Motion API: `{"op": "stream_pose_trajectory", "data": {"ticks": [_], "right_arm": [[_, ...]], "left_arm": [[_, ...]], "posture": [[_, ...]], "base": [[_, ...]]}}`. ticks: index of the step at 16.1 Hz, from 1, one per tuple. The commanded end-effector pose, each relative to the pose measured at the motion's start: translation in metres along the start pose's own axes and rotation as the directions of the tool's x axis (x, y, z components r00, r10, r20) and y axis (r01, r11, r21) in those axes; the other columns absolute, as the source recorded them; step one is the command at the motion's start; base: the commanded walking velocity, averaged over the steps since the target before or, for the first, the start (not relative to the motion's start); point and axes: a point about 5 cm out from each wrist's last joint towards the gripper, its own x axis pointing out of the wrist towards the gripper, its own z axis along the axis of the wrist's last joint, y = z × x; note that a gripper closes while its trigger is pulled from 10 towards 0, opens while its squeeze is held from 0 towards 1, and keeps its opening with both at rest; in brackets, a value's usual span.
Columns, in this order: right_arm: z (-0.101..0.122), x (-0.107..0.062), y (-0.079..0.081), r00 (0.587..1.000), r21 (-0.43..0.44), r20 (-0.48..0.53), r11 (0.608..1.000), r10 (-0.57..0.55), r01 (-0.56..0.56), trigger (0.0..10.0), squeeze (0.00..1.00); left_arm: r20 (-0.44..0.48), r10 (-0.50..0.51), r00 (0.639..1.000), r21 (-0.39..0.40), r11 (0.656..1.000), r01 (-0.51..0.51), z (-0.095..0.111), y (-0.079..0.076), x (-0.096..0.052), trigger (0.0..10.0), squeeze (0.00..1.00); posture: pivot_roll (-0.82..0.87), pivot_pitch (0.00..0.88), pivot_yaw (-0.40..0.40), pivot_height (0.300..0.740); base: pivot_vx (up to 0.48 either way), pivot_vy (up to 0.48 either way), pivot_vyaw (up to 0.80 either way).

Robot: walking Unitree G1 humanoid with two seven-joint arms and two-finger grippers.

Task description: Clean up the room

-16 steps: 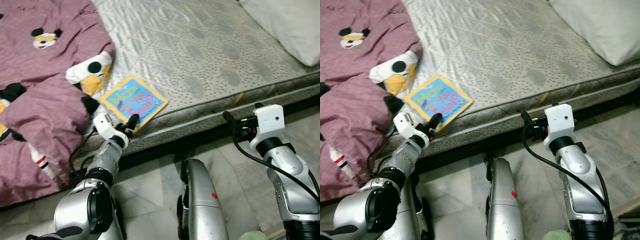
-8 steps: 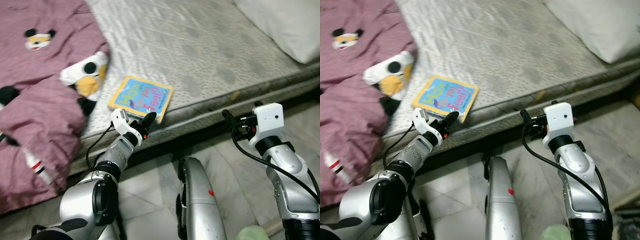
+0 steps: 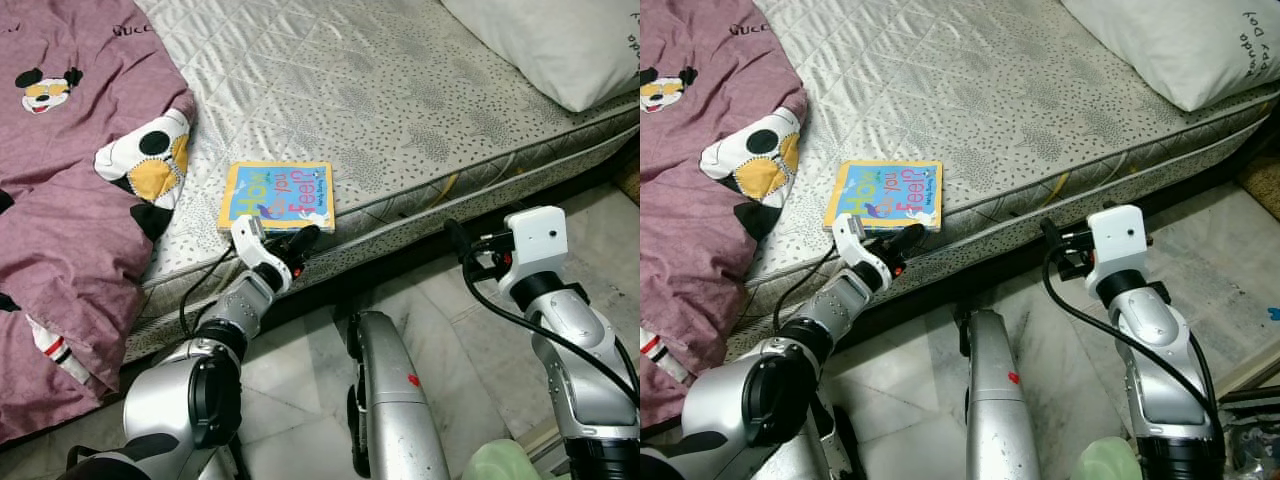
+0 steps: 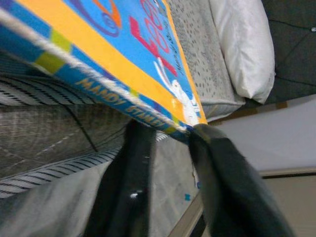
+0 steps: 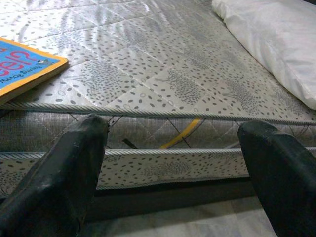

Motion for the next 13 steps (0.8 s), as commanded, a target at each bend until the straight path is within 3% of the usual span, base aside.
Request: {"op": "stream_pose_trajectory", "data": {"ticks": [1,4,9,13], "right_arm": [[-0.003,-0.001,0.000,1.000,-0.001,-0.008,1.000,0.001,-0.001,10.0,0.00],[-0.004,-0.001,0.001,1.000,0.000,-0.011,1.000,0.003,-0.003,10.0,0.00],[-0.006,-0.001,0.003,1.000,0.008,-0.014,1.000,0.003,-0.003,10.0,0.00],[-0.008,-0.002,0.006,1.000,0.017,-0.016,1.000,0.000,0.000,10.0,0.00]], "left_arm": [[-0.010,0.035,0.999,0.009,0.999,-0.035,-0.004,0.006,-0.004,0.0,0.00],[0.108,0.145,0.983,0.051,0.987,-0.152,0.009,0.020,-0.012,0.0,0.00],[0.169,0.247,0.954,0.024,0.967,-0.255,0.020,0.042,-0.029,0.0,0.00],[0.248,0.334,0.909,-0.021,0.940,-0.339,0.029,0.057,-0.042,0.0,0.00]], "posture": [[-0.34,0.137,-0.060,0.525],[-0.33,0.140,-0.060,0.525],[-0.32,0.144,-0.054,0.525],[-0.30,0.146,-0.051,0.525]], "base": [[0.000,0.000,0.00],[0.000,0.000,0.00],[0.000,0.000,0.00],[0.000,0.000,0.00]]}}
